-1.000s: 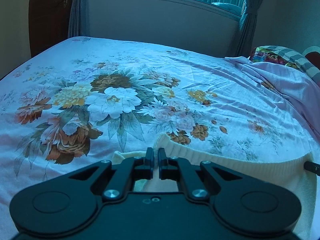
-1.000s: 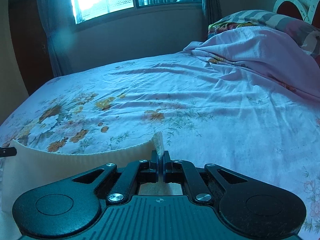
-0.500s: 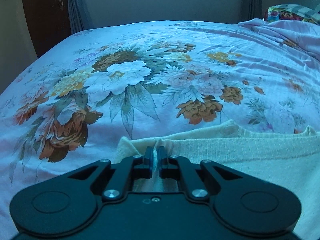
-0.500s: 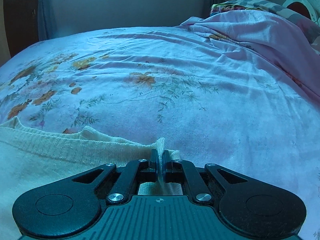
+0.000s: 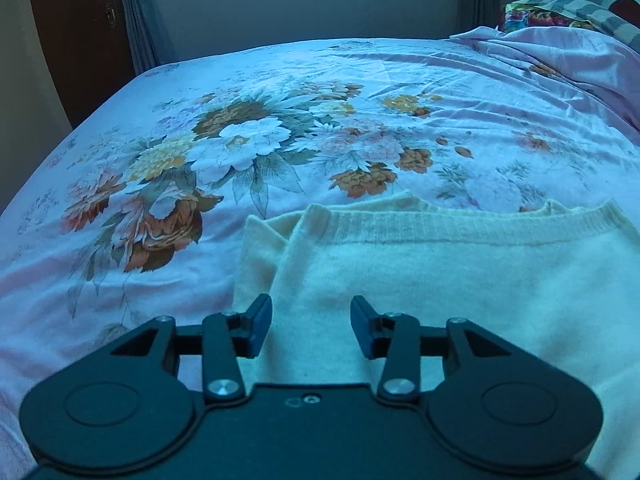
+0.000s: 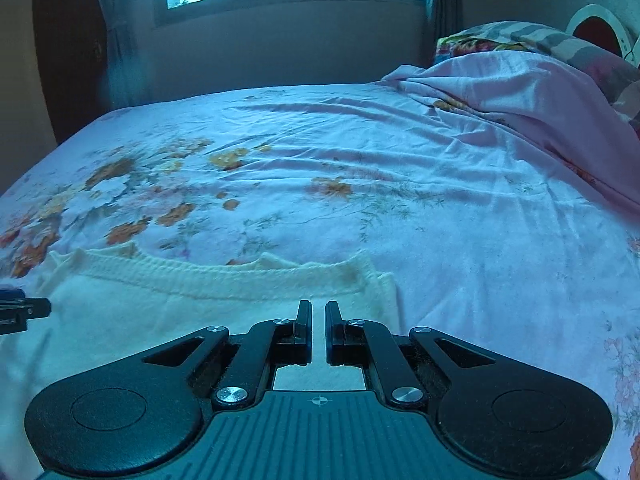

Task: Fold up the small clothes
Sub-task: 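Open both grippers and smooth the folded sweater flat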

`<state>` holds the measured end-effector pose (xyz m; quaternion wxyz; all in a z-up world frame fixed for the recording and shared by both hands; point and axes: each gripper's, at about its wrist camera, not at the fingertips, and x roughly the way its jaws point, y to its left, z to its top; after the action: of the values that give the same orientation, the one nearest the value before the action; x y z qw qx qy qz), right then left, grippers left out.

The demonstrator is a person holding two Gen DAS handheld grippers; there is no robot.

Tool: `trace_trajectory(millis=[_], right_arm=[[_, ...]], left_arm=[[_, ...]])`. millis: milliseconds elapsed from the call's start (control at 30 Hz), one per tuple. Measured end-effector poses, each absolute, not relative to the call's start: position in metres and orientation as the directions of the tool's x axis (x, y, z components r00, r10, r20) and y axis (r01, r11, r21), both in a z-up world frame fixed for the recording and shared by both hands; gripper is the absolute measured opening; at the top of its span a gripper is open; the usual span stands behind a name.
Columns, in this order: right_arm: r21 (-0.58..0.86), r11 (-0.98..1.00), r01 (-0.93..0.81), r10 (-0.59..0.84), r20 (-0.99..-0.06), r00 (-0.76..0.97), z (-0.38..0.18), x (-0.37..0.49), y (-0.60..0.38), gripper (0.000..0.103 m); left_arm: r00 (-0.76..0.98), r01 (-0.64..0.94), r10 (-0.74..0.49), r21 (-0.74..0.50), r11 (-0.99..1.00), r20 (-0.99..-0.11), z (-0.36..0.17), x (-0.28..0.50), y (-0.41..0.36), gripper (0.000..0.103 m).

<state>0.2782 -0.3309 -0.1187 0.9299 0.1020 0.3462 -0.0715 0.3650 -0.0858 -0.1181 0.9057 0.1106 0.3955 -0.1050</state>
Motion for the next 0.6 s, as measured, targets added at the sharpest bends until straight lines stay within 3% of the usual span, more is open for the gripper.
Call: trace_trajectory(millis=[133,200,267,433,600], right_arm=[[0.162,0.973,0.166,-0.017,-0.664,0.748,-0.119,0.250,-0.304,0.003],[0.140,0.980,0.138,-0.008,-0.671,0.741,-0.125,0.233,-0.286,0.003],[0.145,0.981,0.126,0.006,-0.681,0.733,-0.134,0.217,-0.275,0.003],[0.122,0.983,0.141,-0.014,-0.706,0.709,-0.173,0.182,-0.269,0.003],[0.088,0.986,0.142,-0.042,-0.689,0.724,-0.161,0.168,-0.263,0.003]], left_arm=[[0.651,0.300,-0.128,0.099,0.949,-0.748,-0.116,0.332,-0.082,0.044],[0.642,0.308,-0.134,0.094,0.947,-0.755,-0.119,0.317,-0.081,0.049],[0.630,0.314,-0.134,0.093,0.945,-0.765,-0.126,0.302,-0.080,0.062],[0.637,0.284,-0.134,0.070,0.956,-0.759,-0.150,0.278,-0.067,0.074],[0.646,0.266,-0.091,0.113,0.957,-0.758,-0.143,0.262,-0.068,0.074]])
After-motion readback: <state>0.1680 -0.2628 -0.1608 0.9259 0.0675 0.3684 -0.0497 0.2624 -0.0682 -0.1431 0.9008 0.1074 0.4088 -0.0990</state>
